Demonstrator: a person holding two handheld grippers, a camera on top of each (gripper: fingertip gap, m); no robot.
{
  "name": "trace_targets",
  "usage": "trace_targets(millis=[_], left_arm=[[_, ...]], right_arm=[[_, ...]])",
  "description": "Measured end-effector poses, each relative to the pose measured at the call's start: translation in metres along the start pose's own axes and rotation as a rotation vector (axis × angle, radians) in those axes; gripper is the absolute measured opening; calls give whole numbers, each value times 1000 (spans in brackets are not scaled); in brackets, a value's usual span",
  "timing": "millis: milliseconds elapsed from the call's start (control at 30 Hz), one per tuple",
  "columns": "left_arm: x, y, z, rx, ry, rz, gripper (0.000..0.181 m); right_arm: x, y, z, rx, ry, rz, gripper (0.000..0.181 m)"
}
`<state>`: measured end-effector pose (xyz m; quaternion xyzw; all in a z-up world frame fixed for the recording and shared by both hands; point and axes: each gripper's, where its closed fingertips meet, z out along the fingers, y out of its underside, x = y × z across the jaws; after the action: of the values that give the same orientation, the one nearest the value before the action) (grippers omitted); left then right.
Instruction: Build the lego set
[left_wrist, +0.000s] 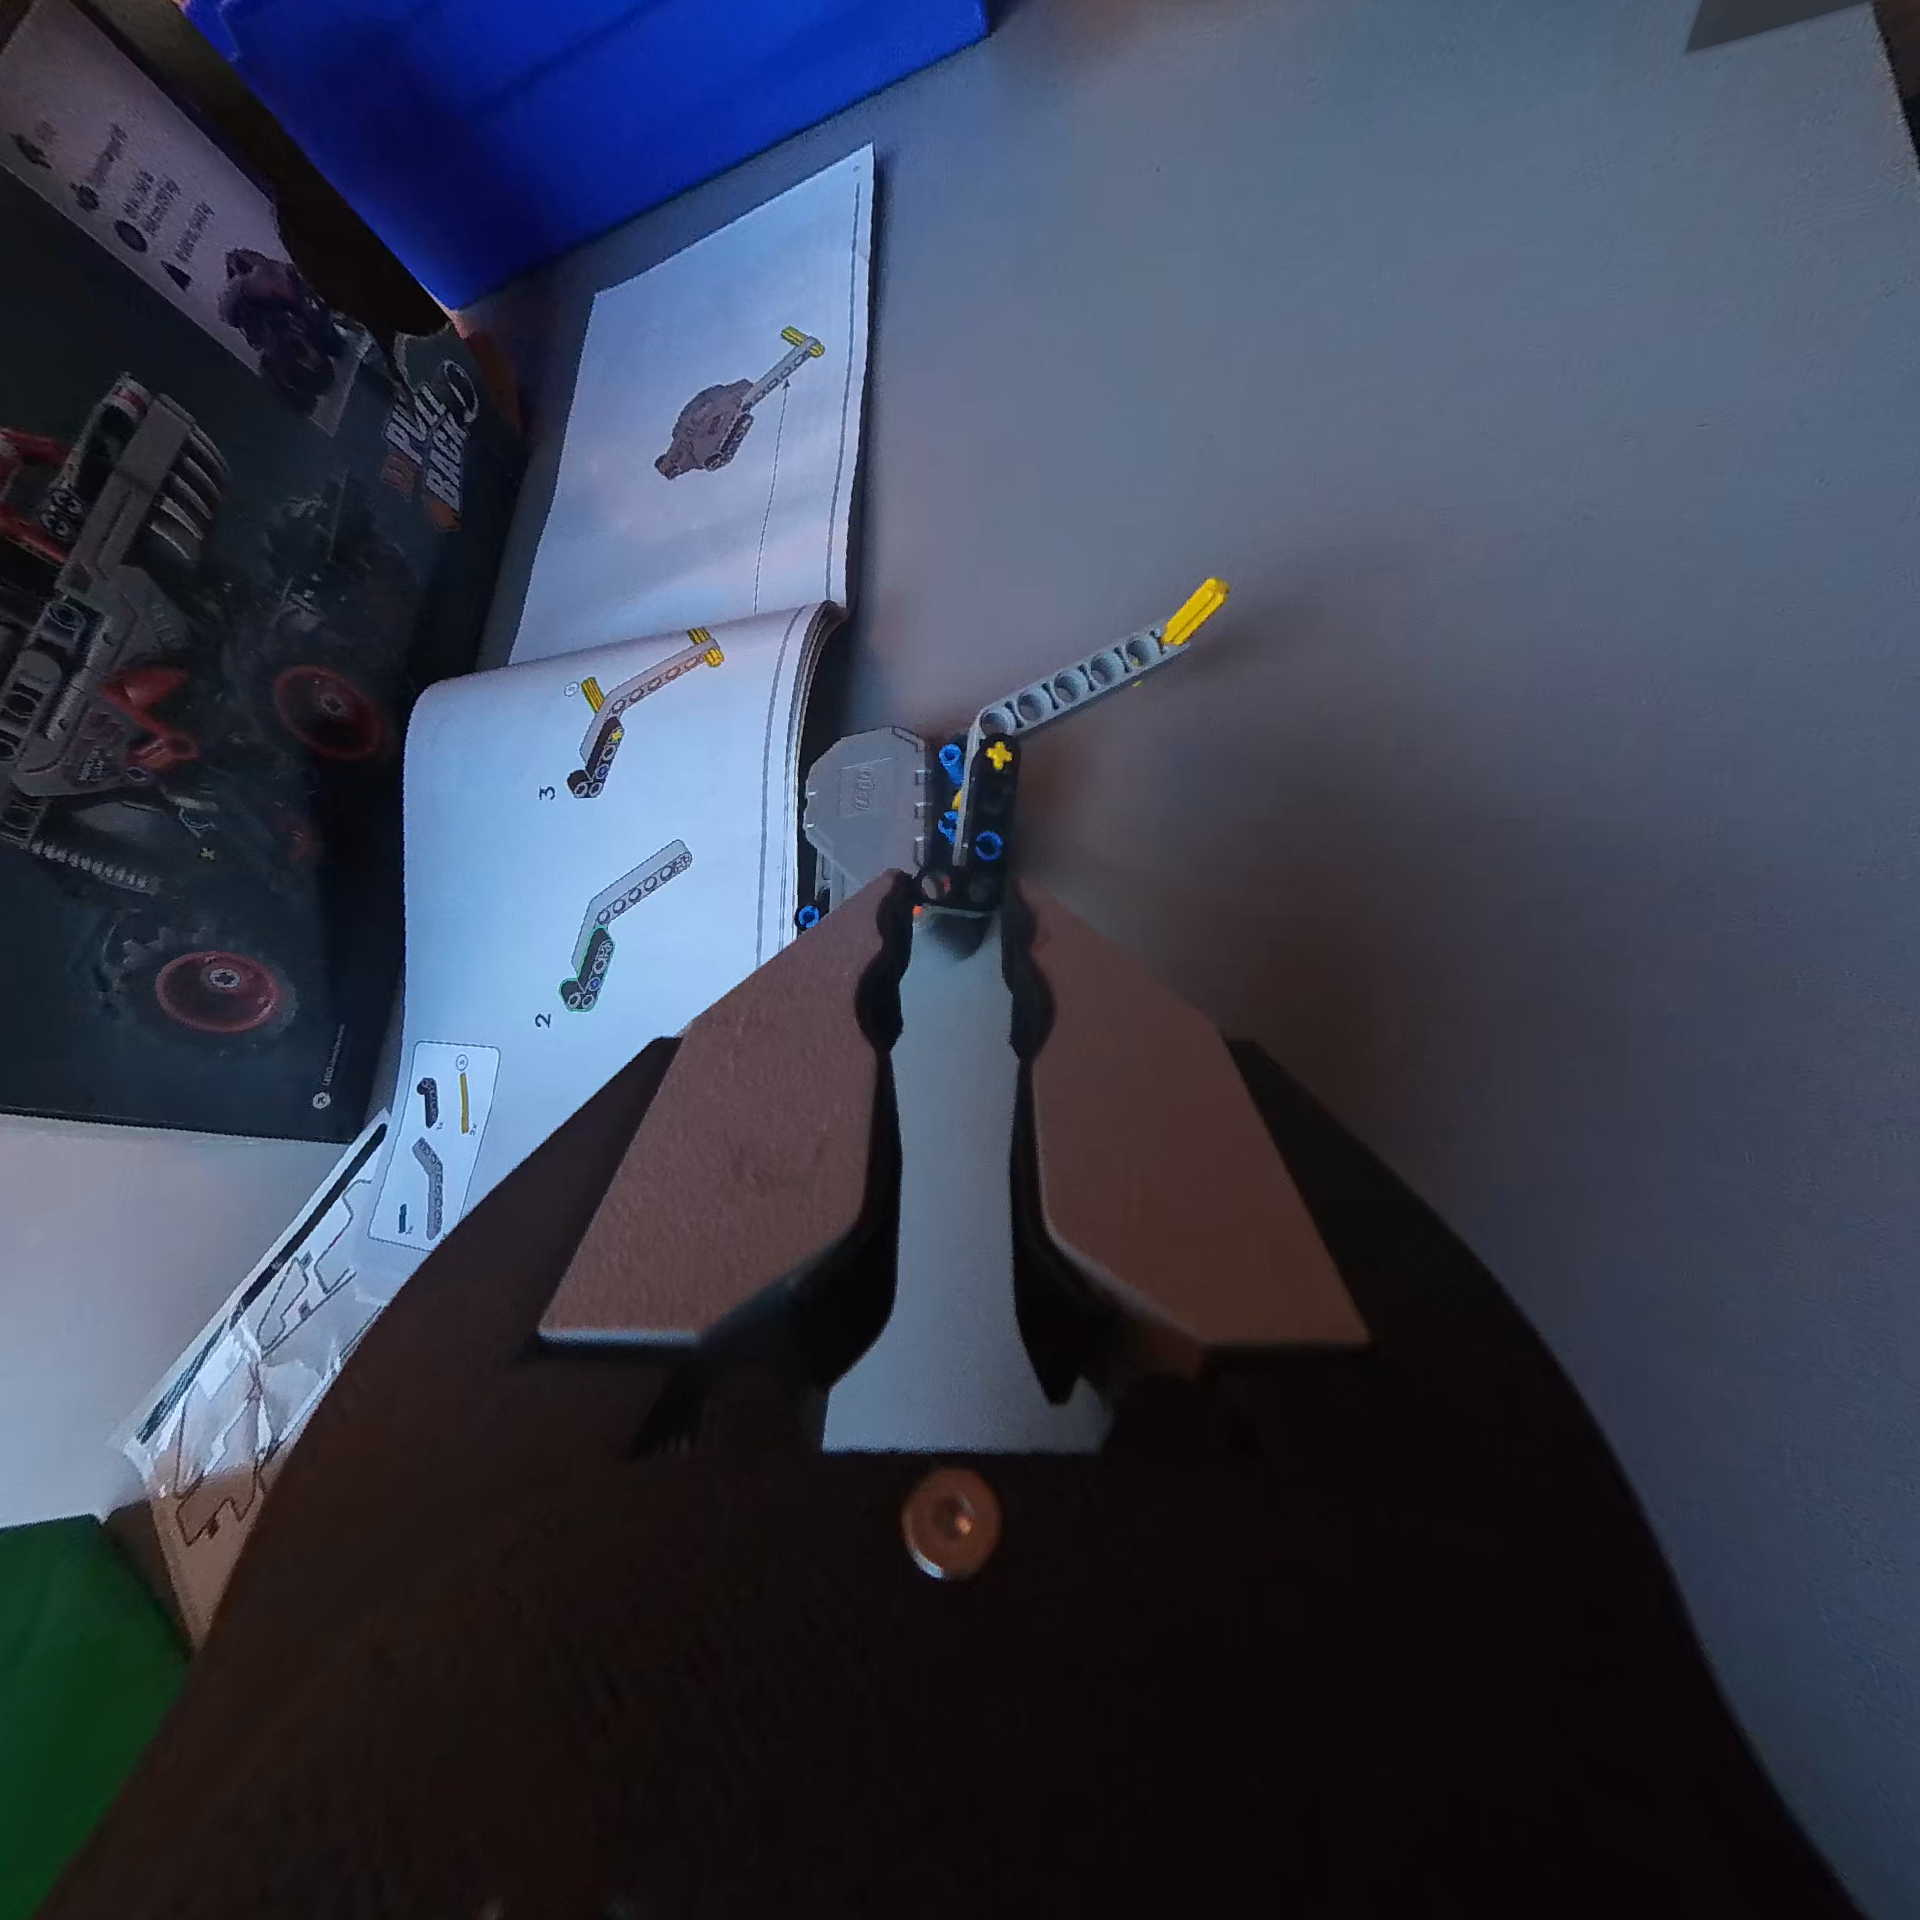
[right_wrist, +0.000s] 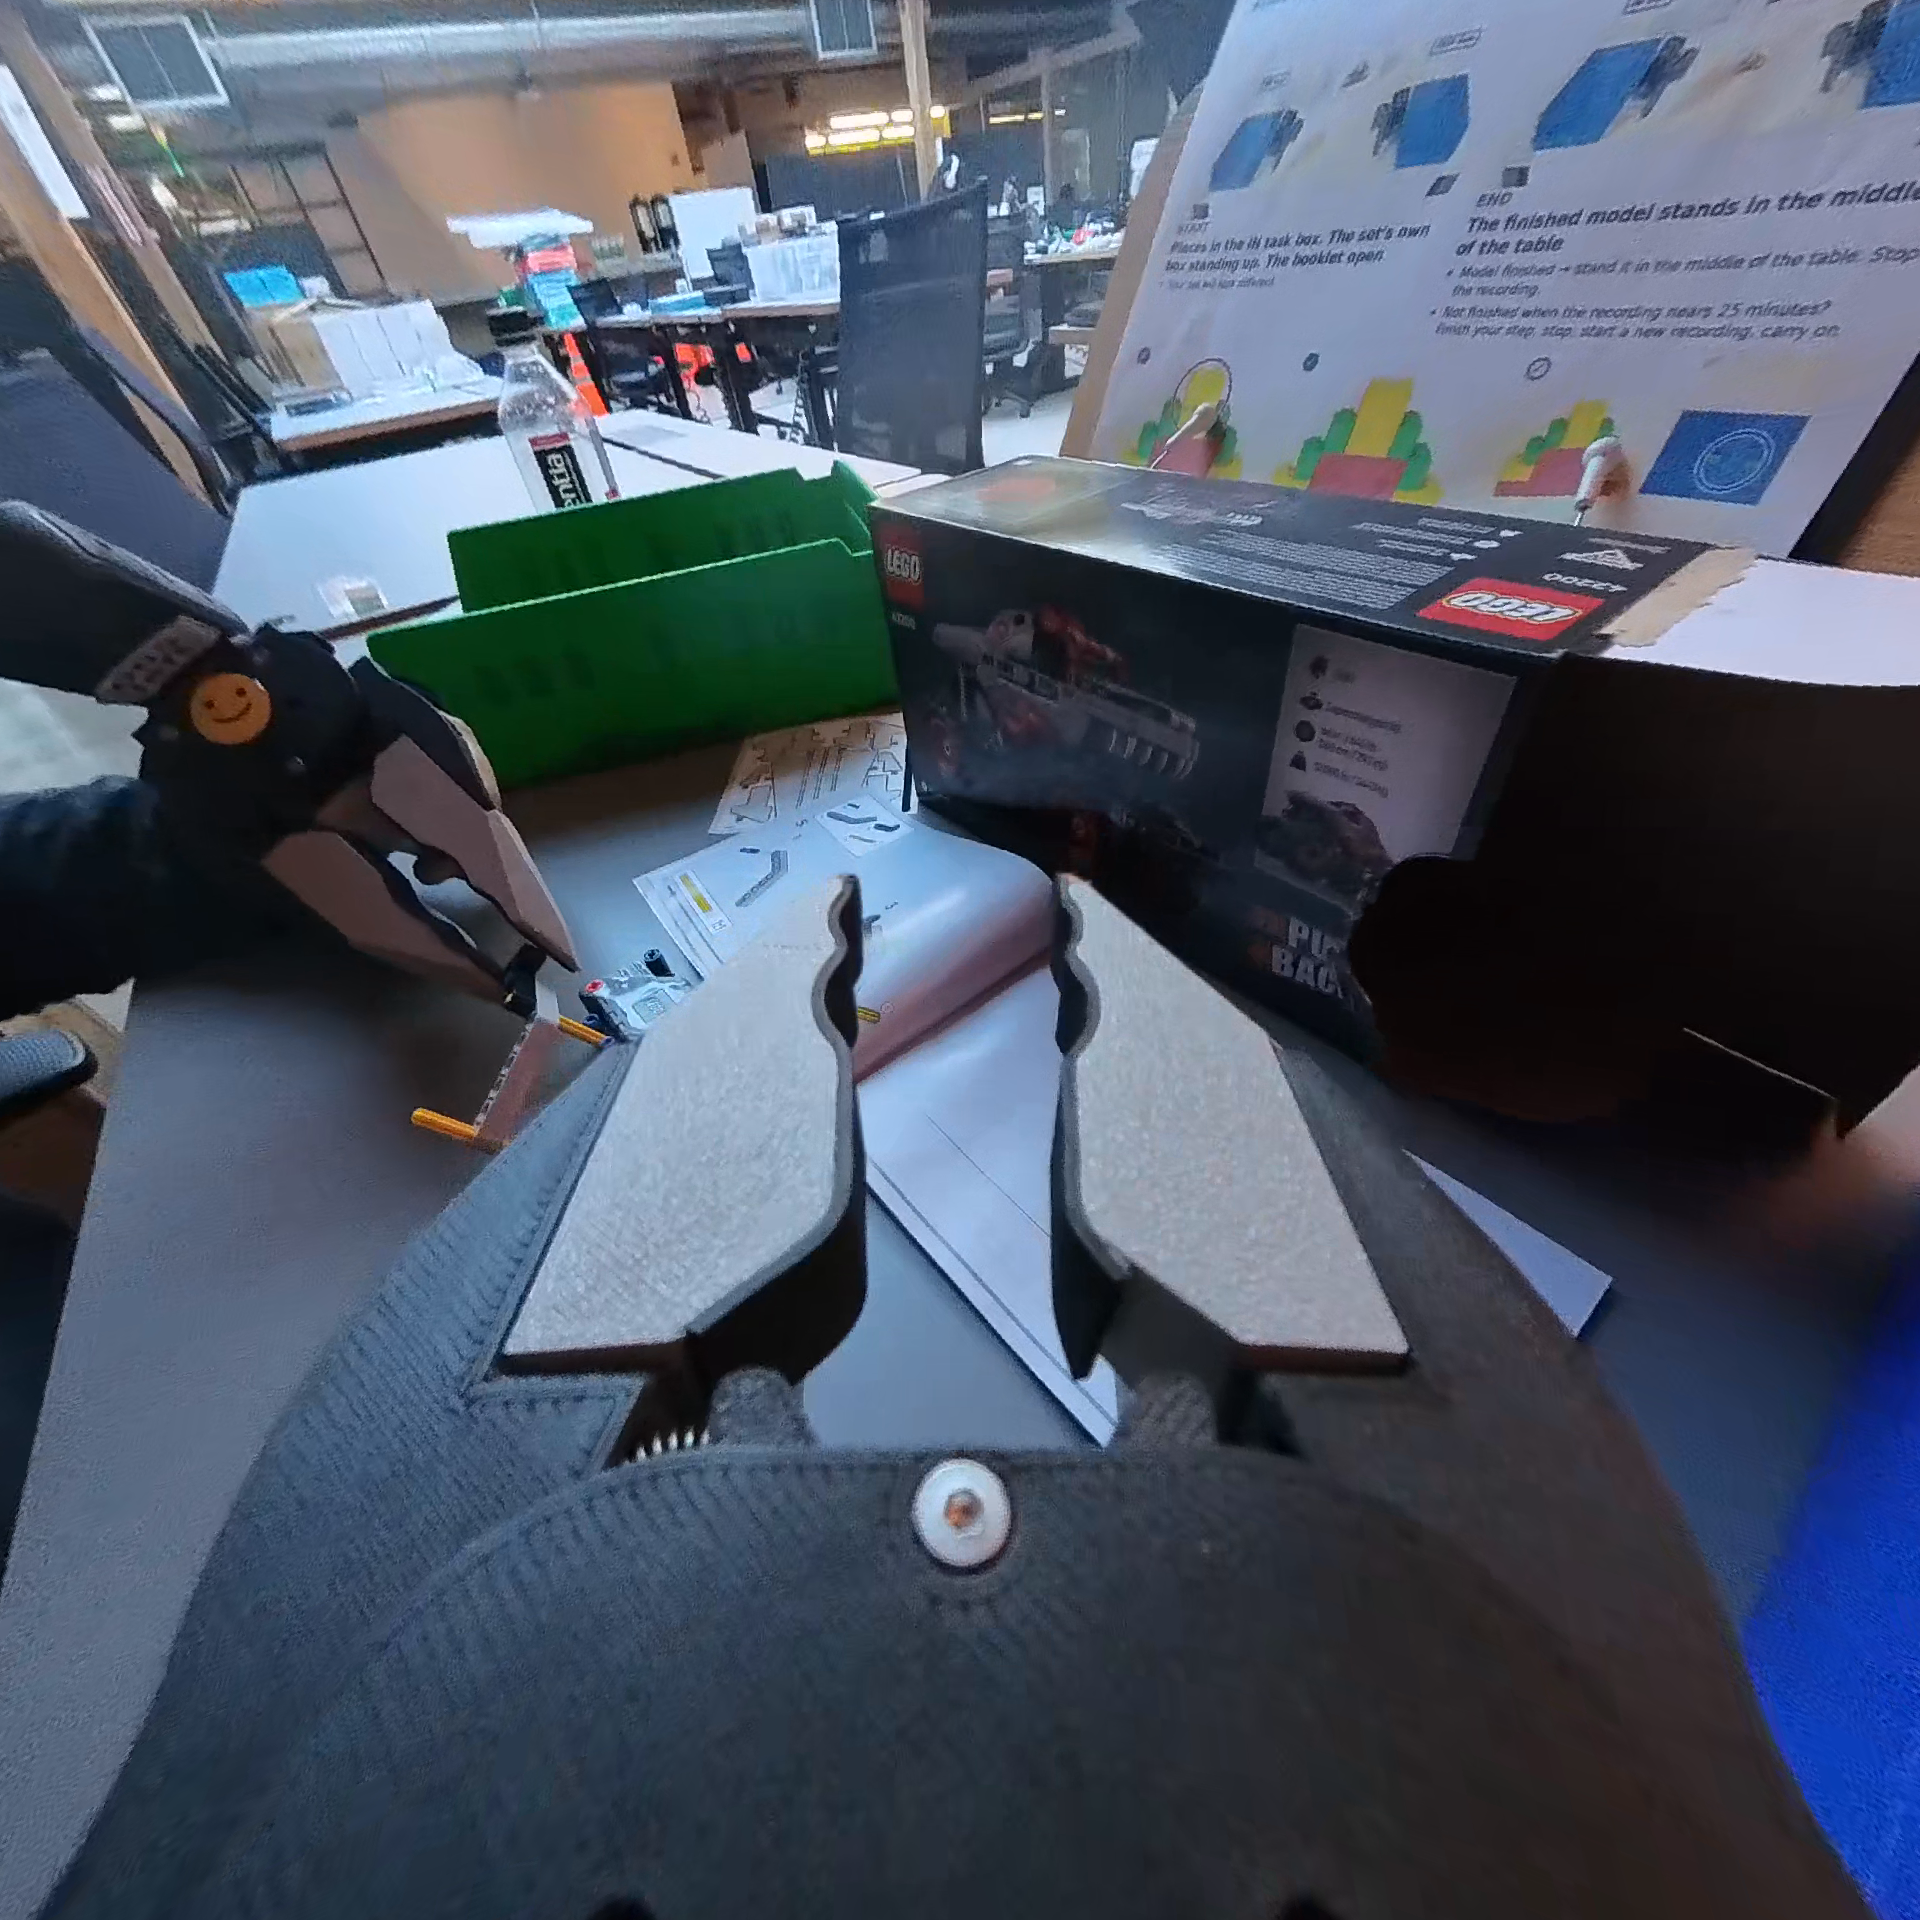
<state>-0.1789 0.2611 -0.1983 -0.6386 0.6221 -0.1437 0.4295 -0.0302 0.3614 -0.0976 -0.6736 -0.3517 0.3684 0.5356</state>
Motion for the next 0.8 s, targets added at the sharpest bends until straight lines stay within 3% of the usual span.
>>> trace_targets(millis=[600,800], left_arm=[[-6,-15,-13,95,-14,-14,13],[15,-25,-15,136,30,115,13]], right_arm=[[-5,9,8,-35,-30,18,32],[-6,11,9,-39,-36,20,32]])
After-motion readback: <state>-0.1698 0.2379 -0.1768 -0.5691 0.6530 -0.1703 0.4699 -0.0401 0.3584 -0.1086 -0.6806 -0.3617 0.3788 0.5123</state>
